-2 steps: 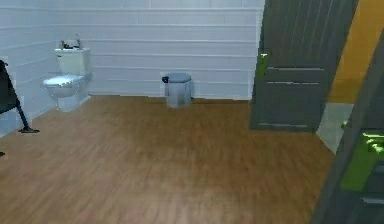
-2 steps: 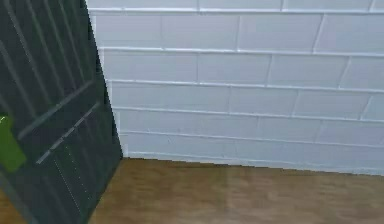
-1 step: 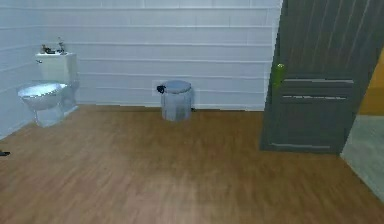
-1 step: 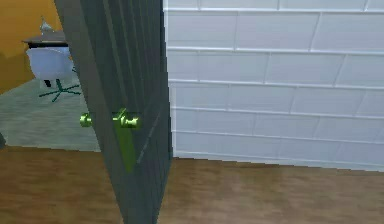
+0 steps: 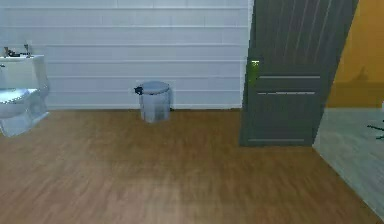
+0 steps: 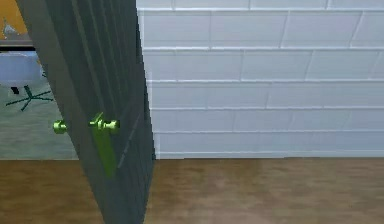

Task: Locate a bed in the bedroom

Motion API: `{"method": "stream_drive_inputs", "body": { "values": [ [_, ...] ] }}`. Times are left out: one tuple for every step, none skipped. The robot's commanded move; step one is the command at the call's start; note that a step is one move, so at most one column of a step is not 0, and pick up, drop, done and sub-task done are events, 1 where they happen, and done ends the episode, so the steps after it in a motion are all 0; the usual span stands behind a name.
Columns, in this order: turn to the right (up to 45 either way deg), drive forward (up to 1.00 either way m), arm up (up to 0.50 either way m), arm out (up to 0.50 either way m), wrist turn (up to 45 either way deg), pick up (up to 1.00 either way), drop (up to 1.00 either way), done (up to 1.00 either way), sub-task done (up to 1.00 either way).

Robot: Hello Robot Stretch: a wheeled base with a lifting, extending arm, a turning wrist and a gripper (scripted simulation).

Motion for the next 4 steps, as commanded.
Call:
{"method": "stream_drive_inputs", "body": {
  "values": [
    [0.0,0.65,0.0,0.0,0.0,0.0,0.0,0.0,0.0],
    [45.0,0.0,0.0,0.0,0.0,0.0,0.0,0.0,0.0],
    [21.0,0.0,0.0,0.0,0.0,0.0,0.0,0.0,0.0],
    [0.0,1.0,0.0,0.0,0.0,0.0,0.0,0.0,0.0]
  ]
}}
